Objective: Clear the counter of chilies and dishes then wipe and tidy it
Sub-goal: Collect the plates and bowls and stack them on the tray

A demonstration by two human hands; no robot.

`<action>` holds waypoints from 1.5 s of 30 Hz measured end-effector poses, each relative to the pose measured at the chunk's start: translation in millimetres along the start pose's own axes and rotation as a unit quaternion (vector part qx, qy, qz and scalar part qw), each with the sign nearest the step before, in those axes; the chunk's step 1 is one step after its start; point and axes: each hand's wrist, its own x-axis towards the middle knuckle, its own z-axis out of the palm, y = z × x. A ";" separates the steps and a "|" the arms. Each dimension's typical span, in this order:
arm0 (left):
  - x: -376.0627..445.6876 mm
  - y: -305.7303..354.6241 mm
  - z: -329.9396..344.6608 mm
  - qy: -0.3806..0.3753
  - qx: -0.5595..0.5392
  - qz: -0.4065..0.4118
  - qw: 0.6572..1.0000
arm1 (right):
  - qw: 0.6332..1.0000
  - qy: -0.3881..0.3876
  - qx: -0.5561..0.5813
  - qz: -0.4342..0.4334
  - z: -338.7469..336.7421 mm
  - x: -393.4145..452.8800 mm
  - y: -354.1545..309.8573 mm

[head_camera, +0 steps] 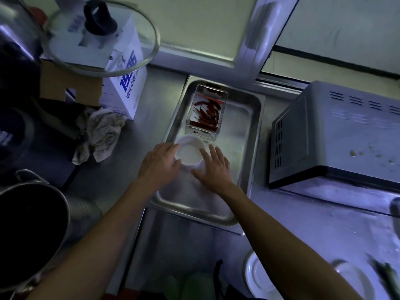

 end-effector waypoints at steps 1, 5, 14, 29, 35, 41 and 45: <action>-2.7 6.4 2.5 -0.005 0.011 0.009 1.000 | 1.000 0.004 0.011 0.007 -0.6 -10.4 6.8; -16.0 39.5 17.7 -0.019 0.033 0.061 0.997 | 0.999 0.026 0.018 0.034 -6.0 -55.3 34.6; -45.3 125.3 56.2 -0.073 0.073 0.154 0.983 | 0.992 0.093 0.027 0.081 -29.7 -151.8 82.3; -152.7 234.3 132.4 -0.123 0.107 0.222 0.961 | 0.980 0.098 0.073 0.157 -12.3 -326.2 161.6; -202.9 251.3 165.2 -0.164 0.145 0.216 0.952 | 0.979 0.084 0.076 0.169 1.8 -391.5 175.3; -234.8 253.5 189.4 -0.179 0.184 0.202 0.945 | 0.978 0.066 0.082 0.181 19.8 -428.4 179.5; -238.1 252.7 201.5 -0.200 0.195 0.191 0.941 | 0.977 0.051 0.088 0.185 28.2 -434.7 183.5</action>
